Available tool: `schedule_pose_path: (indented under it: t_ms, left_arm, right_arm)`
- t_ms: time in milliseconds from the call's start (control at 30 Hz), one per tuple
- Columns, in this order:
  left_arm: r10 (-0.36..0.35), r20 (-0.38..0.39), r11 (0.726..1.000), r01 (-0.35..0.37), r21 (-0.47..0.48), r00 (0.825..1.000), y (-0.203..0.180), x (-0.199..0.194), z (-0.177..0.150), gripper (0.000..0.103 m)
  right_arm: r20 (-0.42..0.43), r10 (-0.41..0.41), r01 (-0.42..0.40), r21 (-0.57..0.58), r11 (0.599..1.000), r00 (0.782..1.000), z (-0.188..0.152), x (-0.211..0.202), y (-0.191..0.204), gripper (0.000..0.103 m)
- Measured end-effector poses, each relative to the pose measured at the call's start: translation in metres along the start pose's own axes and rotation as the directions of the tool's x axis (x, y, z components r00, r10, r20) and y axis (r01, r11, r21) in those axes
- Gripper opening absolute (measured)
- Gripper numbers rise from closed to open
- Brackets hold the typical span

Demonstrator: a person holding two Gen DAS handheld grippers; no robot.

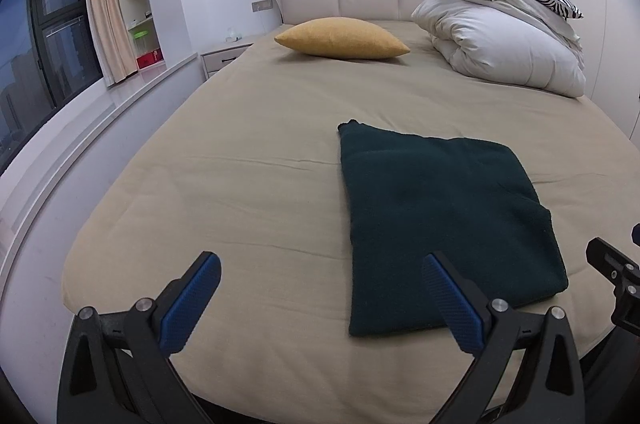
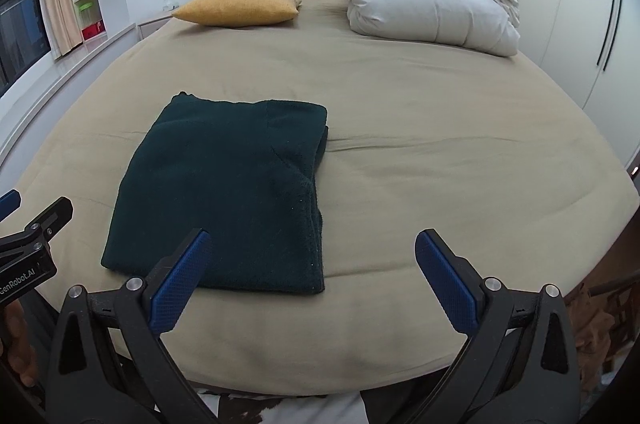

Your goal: Fold small clothes

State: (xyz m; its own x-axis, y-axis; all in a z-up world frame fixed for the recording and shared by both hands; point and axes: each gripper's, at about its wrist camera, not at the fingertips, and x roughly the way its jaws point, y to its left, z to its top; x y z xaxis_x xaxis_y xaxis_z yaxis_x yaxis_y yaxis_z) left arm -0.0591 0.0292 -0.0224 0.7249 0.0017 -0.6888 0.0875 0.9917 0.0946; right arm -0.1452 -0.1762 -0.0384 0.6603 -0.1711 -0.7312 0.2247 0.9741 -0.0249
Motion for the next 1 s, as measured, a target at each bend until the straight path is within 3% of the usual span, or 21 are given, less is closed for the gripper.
schedule_pose_path:
  t_ms: [1000]
  left_arm:
    - [0.002, 0.000, 1.000, -0.002, -0.003, 1.000, -0.0038, -0.0018, -0.0011, 0.103]
  right_arm:
    - [0.003, -0.002, 0.002, 0.001, 1.000, 1.000, 0.0021, -0.0016, 0.0071, 0.103]
